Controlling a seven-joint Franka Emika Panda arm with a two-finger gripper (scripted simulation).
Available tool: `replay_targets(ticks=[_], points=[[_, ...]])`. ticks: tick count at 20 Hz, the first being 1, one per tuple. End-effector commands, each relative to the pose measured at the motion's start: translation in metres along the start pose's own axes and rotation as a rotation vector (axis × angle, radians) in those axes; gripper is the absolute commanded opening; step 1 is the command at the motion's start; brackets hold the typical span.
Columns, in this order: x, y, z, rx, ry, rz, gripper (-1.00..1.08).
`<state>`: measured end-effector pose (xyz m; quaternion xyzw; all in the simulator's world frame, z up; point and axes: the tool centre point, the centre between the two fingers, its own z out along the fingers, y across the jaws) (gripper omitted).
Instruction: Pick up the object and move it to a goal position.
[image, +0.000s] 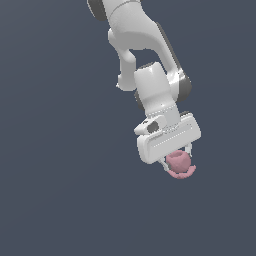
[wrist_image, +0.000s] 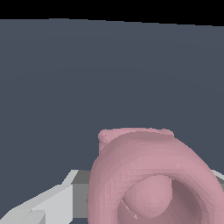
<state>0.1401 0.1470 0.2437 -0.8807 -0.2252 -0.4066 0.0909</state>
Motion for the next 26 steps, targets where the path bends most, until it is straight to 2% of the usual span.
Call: replay_targets(ticks=[1, 17, 22, 26], points=[[0.024, -0.001, -0.008, 0.007, 0.065, -0.021, -1.0], [0.149, -0.021, -0.082, 0.059, 0.447, -0.147, -1.0], [0.178, -0.03, -0.11, 0.076, 0.555, -0.185, -1.0], [0.193, -0.037, -0.129, 0.088, 0.62, -0.209, -1.0]])
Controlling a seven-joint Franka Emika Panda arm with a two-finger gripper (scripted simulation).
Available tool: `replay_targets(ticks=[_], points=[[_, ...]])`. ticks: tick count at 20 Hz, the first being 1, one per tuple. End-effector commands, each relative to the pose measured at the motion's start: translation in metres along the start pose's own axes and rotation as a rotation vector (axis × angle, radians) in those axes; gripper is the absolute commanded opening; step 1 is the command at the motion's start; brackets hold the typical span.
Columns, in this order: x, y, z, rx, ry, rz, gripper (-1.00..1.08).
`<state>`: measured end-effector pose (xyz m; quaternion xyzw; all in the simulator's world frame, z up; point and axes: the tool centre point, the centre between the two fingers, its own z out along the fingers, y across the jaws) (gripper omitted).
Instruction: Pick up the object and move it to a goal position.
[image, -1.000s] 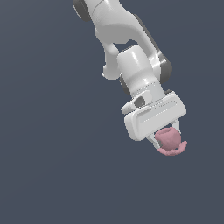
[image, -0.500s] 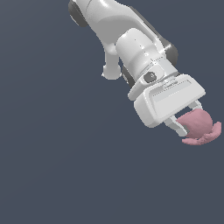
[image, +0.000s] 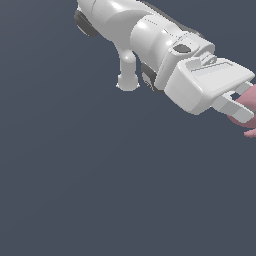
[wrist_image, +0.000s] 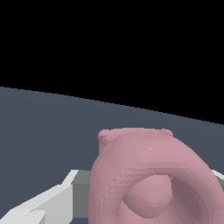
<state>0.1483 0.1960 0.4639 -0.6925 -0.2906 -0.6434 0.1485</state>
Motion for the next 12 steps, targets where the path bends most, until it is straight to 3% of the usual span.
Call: replay_targets(ticks=[1, 6, 12], points=[[0.014, -0.002, -0.004, 0.008, 0.04, -0.014, -1.0], [0.032, -0.006, -0.01, 0.019, 0.09, -0.032, -1.0], [0.038, -0.01, -0.012, 0.027, 0.108, -0.039, -1.0]])
